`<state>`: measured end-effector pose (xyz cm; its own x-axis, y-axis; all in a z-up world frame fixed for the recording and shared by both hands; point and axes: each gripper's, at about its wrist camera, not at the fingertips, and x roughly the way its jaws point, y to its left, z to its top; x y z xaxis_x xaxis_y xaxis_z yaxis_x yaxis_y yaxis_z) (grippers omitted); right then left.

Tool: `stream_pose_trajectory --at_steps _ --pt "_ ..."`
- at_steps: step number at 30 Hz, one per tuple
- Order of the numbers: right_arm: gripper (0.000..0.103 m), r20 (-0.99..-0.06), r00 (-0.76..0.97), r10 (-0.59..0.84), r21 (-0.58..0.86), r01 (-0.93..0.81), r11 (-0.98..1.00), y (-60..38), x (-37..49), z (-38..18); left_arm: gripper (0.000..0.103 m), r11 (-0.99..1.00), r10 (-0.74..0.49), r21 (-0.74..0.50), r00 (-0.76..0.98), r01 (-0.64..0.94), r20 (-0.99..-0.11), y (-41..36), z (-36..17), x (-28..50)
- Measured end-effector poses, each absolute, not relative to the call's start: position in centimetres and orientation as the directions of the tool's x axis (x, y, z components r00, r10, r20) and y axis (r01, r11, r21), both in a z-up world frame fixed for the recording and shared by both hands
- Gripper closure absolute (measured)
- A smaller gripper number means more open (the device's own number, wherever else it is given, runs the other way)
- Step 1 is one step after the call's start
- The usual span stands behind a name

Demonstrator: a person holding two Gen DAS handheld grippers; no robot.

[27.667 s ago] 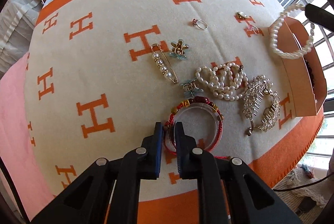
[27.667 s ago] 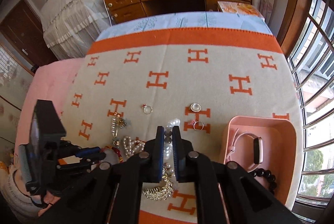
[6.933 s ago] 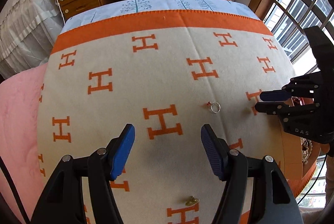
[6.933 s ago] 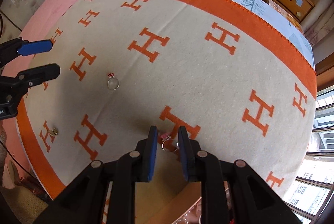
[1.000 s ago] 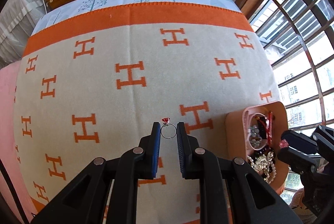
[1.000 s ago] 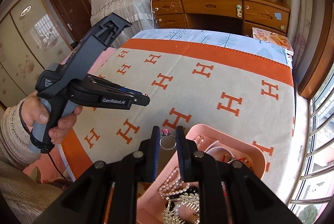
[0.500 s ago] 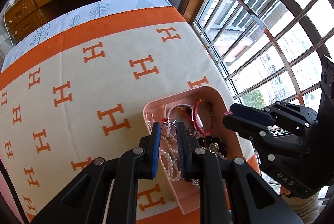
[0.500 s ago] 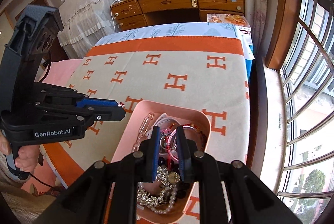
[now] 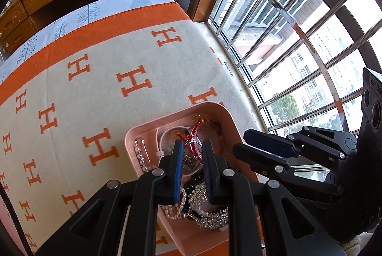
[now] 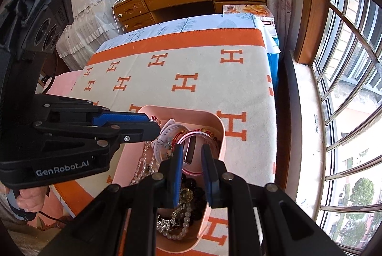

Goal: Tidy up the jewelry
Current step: 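Open the left tool in the pink box and lift both tools away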

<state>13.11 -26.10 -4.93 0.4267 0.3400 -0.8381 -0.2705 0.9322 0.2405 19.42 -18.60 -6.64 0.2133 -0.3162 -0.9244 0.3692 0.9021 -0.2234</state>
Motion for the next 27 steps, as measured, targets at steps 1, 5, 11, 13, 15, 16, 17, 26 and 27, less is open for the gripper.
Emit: stream_pose_trajectory --at_steps 1,5,11,13,15,16,17,26,27 --pt "0.087 -0.839 0.428 0.336 0.236 -0.27 0.933 -26.2 12.9 -5.0 0.089 0.901 -0.316 -0.223 0.211 0.373 -0.925 -18.9 -6.7 19.4" --pt "0.087 -0.844 0.425 0.327 0.228 -0.268 0.936 -26.5 12.0 -5.3 0.089 0.892 -0.317 -0.221 0.196 0.395 -0.928 -20.1 -7.2 19.5" --pt "0.087 -0.854 0.417 0.311 0.211 -0.268 0.94 -26.6 10.9 -5.8 0.084 0.879 -0.318 -0.208 0.202 0.43 -0.926 -21.3 -7.2 19.0" --pt "0.087 -0.854 0.415 0.314 0.213 -0.272 0.939 -26.4 10.6 -5.8 0.082 0.876 -0.318 -0.203 0.209 0.438 -0.925 -21.3 -6.9 18.8" --pt "0.087 -0.853 0.415 0.317 0.213 -0.277 0.937 -26.2 10.3 -5.8 0.082 0.877 -0.311 -0.19 0.22 0.44 -0.925 -21.1 -6.7 18.5" --pt "0.087 -0.852 0.415 0.319 0.213 -0.282 0.936 -26.0 10.2 -5.8 0.081 0.878 -0.308 -0.186 0.224 0.44 -0.925 -20.9 -6.6 18.4" --pt "0.087 -0.85 0.416 0.321 0.212 -0.288 0.934 -25.8 10.0 -5.7 0.081 0.88 -0.305 -0.183 0.226 0.438 -0.925 -20.6 -6.5 18.2" --pt "0.087 -0.843 0.406 0.354 0.221 -0.338 0.915 -22.9 8.2 -5.3 0.046 0.918 -0.249 -0.122 0.309 0.378 -0.918 -15.0 -5.4 15.4" --pt "0.087 -0.842 0.403 0.359 0.224 -0.343 0.912 -22.5 8.0 -5.3 0.043 0.925 -0.239 -0.11 0.332 0.364 -0.912 -14.1 -5.1 14.9"
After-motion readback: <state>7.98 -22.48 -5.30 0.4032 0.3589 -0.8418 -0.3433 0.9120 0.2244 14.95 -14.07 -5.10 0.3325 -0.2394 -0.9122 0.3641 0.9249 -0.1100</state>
